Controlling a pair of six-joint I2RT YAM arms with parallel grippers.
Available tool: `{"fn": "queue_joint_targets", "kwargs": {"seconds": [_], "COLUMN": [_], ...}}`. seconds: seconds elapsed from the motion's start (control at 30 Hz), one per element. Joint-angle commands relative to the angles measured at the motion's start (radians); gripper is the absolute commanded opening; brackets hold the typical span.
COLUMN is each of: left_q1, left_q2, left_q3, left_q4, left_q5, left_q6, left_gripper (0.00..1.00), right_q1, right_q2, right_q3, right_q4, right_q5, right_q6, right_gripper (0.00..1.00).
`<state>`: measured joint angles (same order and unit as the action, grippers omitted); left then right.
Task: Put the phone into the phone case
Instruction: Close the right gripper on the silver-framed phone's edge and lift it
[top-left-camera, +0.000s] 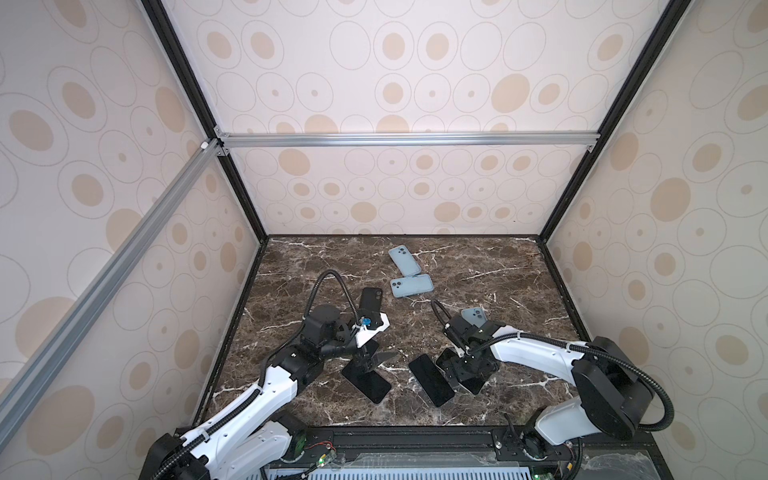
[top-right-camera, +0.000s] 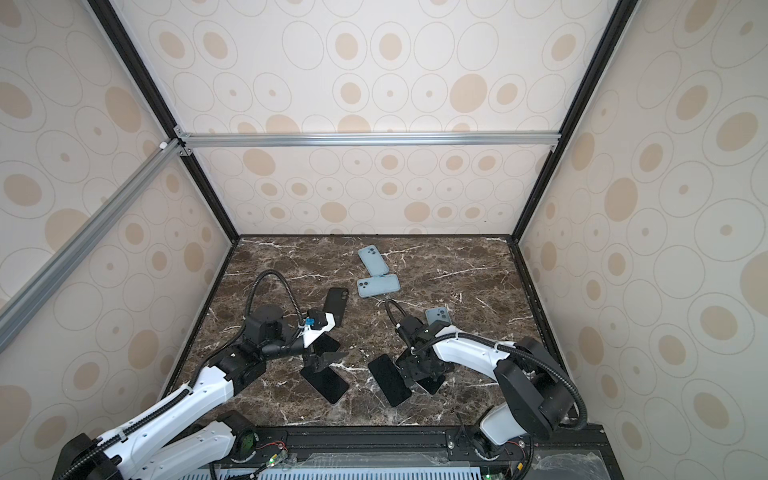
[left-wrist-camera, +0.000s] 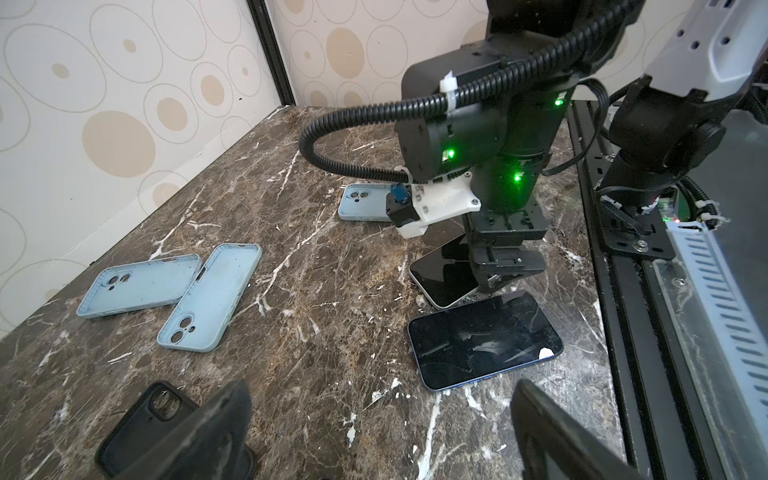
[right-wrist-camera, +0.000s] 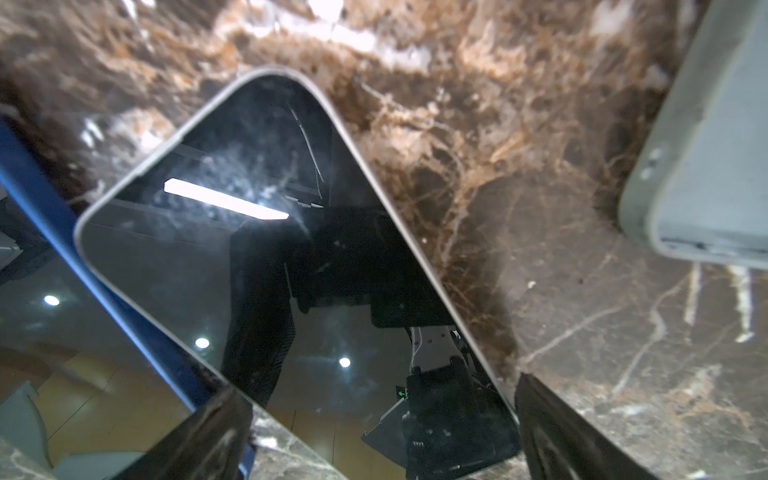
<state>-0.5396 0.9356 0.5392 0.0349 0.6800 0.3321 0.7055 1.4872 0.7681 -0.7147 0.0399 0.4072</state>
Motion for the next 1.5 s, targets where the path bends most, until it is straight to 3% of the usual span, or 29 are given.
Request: {"fn": "queue_joint_targets", "kwargs": {"seconds": [0.0,0.17,0.4,0.57,0.77,0.97,1.13,1.2,1.47], "left_q1": [-0.009,-0.01,-0.009,-0.01,-0.01,-0.011,-0.009,-0.01,-0.011], "left_q2": [-0.003,-0.003,-0.004,-0.008,-0.009,0.001,0.005,0.005,0.004], "left_q3": [0.014,0.016,0.016,0.016,0.013,0.016,0.018,0.017,0.017], "left_q4": [-0.013,-0.016,-0.013,-0.01,-0.01,-0.012,-0.011,-0.01,-0.013], "left_q5": [-0.003,-0.007,-0.013,-0.022,-0.035,-0.036,-0.036,-0.037,-0.042], "left_q6": [0.038,0.039,0.039,0.039,0.042,0.042,0.041,0.041,0.041], "left_gripper": [0.97,0.97,0.97,0.97,0.97,0.97,0.97,0.97,0.97], "right_q1": [-0.003,-0.004,0.0,0.008,0.011,0.013,0.016,0.017,0.023], "right_q2": [0.014,0.011,-0.013,0.002,0.019,0.001,-0.022,-0.017,0.016], "right_q3": [-0.013,-0.028,-0.068,-0.071,-0.074,-0.084,-0.079,-0.075,-0.067], "right_q4": [-0.014,-0.021,0.019,0.048,0.075,0.083,0.062,0.059,0.067], "right_q5": [-0.034,-0.067,-0.093,-0.067,-0.052,-0.081,-0.068,-0.062,-0.013], "right_q6": [-0.003,0.029,0.088,0.096,0.096,0.108,0.115,0.115,0.113], "right_gripper": [1.0,0.89,0.83,0.84,0.93,0.77,0.73,0.74,0.93]}}
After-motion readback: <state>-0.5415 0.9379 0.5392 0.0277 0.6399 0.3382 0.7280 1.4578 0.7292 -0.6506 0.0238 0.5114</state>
